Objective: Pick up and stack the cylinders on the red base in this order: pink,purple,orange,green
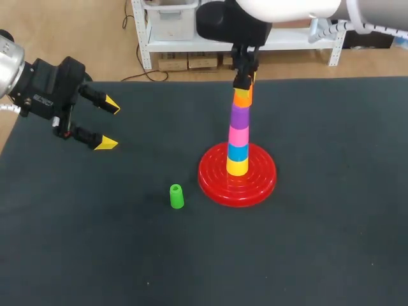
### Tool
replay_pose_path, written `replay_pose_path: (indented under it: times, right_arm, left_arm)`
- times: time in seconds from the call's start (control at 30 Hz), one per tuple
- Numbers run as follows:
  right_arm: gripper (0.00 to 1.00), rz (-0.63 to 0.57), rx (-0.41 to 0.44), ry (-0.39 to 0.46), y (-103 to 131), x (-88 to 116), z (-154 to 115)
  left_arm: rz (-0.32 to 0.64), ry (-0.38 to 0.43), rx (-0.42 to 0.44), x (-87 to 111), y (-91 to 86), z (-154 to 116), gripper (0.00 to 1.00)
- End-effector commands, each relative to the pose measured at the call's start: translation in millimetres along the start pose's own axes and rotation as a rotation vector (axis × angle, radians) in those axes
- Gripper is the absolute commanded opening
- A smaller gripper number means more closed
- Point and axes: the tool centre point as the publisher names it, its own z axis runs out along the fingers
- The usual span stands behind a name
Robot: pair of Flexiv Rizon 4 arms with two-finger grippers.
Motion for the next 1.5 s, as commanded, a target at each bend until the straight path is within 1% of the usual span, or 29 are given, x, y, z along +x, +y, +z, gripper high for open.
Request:
replay_pose_path:
  times: [0.03,0.2,0.37,0.63,0.87,1.5]
  right_arm:
    - [0.00,-0.004,-0.007,-0.004,0.1,-0.1,2.4]
    - [0.00,-0.005,-0.011,-0.001,1.2,0.2,4.2]
    - [0.00,0.002,0.008,-0.029,1.4,2.2,-1.0]
    - [0.00,-0.009,0.015,-0.024,5.4,1.1,-4.4]
    - [0.00,-0.019,0.003,-0.012,7.2,-0.5,-2.2]
    - [0.00,-0.022,-0.032,0.003,-3.9,-5.2,4.3]
  left_arm:
    - [0.002,-0.004,-0.002,1.3,-0.4,0.3,1.00]
    - [0.002,-0.004,-0.002,1.3,-0.4,0.3,1.00]
    - [0.002,-0.004,-0.002,1.3,-0.4,0.3,1.00]
    - [0.002,-0.004,-0.002,1.3,-0.4,0.3,1.00]
    - [0.002,-0.004,-0.002,1.3,-0.4,0.3,1.00]
    - [0.002,-0.004,-0.002,1.3,-0.4,0.3,1.00]
